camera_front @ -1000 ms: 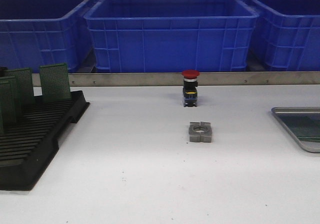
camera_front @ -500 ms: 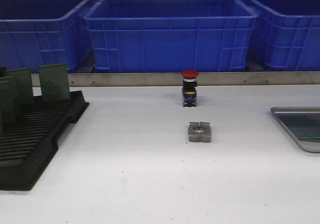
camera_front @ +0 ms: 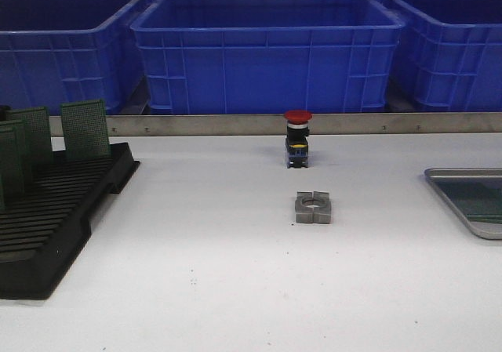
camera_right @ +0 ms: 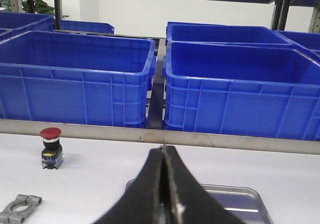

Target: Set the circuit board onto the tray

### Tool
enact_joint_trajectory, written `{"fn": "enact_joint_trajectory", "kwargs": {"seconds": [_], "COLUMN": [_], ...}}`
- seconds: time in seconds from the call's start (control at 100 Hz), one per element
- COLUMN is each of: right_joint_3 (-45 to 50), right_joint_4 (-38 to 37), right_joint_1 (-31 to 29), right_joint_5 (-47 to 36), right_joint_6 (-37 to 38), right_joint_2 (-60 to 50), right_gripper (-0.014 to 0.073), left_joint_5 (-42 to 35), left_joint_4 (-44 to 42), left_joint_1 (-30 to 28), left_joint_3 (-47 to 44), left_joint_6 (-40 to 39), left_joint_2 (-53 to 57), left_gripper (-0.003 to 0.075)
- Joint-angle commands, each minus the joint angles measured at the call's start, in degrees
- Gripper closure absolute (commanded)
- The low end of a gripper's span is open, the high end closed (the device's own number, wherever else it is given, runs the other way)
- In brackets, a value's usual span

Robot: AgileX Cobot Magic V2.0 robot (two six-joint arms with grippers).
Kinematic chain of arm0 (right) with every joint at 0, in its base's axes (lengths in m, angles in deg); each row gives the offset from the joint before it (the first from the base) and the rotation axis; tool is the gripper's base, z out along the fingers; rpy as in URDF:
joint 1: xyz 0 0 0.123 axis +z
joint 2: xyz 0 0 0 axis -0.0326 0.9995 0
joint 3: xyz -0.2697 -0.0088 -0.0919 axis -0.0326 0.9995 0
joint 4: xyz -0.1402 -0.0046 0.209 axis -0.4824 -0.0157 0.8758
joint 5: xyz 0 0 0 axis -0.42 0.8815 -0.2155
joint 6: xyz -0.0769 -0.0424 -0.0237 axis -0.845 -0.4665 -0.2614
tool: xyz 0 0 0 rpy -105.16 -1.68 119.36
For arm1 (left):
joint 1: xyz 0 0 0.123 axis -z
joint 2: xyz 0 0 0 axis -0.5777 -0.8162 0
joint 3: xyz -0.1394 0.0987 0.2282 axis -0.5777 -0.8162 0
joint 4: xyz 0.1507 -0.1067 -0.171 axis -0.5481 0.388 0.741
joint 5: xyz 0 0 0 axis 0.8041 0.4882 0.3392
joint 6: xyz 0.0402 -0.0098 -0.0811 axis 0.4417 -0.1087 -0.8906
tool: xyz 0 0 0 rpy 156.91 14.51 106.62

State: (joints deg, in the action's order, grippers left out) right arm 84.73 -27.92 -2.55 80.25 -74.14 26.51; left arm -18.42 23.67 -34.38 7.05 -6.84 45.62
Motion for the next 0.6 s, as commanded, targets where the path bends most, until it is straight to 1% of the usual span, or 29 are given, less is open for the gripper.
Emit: {"fn": "enact_joint_trajectory", "kwargs": {"seconds": [0.0,0.14,0.59], "right_joint_3": [0.97,4.58,4.45], "right_joint_4": [-0.77,-0.69,-0.69], "right_joint_1": [-0.23,-0.36,-0.36], "right_joint_5": [-6.84,-11.30,-11.95], "right_joint_6": [0.44,1.30,1.51], "right_joint_2": [-1.59,-1.49,-1.49], "right_gripper": [0.0662,0.0662,0.0662], "left_joint_5": [-4.69,-4.69,-4.69], "left_joint_4": [0.47,0.47,0.47], "left_joint_1": [0.03,0.03,0.03], "left_joint_3": [-2.22,-2.22,-2.22], "left_joint_6": [-0.38,-0.38,-0.38], "left_joint_2": [1.85,1.85,1.85], "left_gripper": [0.0739,0.0739,0.0739]}}
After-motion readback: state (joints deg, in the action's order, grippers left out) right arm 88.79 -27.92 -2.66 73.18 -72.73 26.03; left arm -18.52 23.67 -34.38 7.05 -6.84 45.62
